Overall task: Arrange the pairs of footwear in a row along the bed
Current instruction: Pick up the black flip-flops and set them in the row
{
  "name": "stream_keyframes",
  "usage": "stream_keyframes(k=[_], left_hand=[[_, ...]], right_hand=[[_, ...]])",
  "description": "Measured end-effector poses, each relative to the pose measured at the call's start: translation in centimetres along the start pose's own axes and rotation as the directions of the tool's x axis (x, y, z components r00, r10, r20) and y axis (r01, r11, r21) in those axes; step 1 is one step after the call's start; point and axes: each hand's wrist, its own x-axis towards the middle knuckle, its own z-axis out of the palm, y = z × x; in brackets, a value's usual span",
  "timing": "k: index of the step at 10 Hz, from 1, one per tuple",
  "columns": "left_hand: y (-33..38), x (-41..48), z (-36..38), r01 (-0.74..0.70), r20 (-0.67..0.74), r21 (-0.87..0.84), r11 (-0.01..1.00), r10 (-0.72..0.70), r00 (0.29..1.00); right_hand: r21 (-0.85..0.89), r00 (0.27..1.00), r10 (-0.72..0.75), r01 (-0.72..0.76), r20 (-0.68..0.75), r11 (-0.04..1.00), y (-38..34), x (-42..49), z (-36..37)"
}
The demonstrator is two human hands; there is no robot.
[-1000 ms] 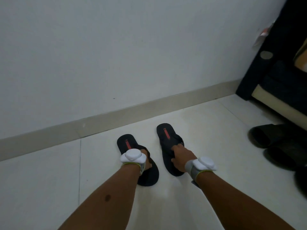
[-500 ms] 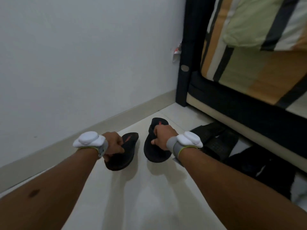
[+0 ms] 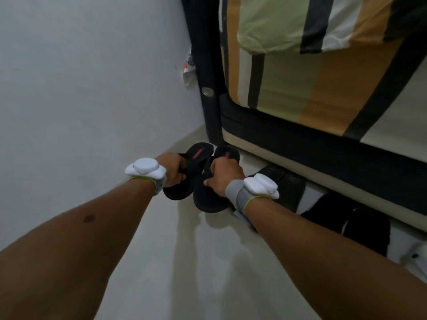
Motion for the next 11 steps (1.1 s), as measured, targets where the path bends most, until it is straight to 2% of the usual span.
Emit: stream_keyframes(k=[2,4,6,9,10,11], left_hand=[[-3.1,8.1,2.7,-0.148,0.015,0.028,0.989,0.147,0.989],[-4.8,14.3,6.6,-0.242,-0.014,0.014,0.97,0.242,0.97],[-5.5,16.5,9.8,-0.299,-0.08,-0.056,0.953,0.294,0.952],[-6.7,16.9,13.4,-0.332,-0.063,-0.127,0.935,0.326,0.943],[-6.3,16.8,12.9,-0.348,-0.004,-0.133,0.928,0.351,0.936],[-5.4,15.7,10.8,-0.277,-0.016,-0.145,0.95,0.278,0.96]], right_hand=[[0.047,0.976,0.166,-0.161,-0.141,0.986,-0.4,6.3,4.7],[0.037,0.937,0.299,-0.297,-0.181,0.954,0.3,11.5,7.4],[-0.032,0.916,0.351,-0.364,-0.195,0.931,1.7,14.0,8.7],[-0.166,0.92,0.297,-0.344,-0.256,0.924,2.4,14.8,12.1],[-0.112,0.941,0.279,-0.303,-0.192,0.946,3.0,14.2,11.4],[0.005,0.955,0.269,-0.27,-0.126,0.963,3.6,13.0,10.0]])
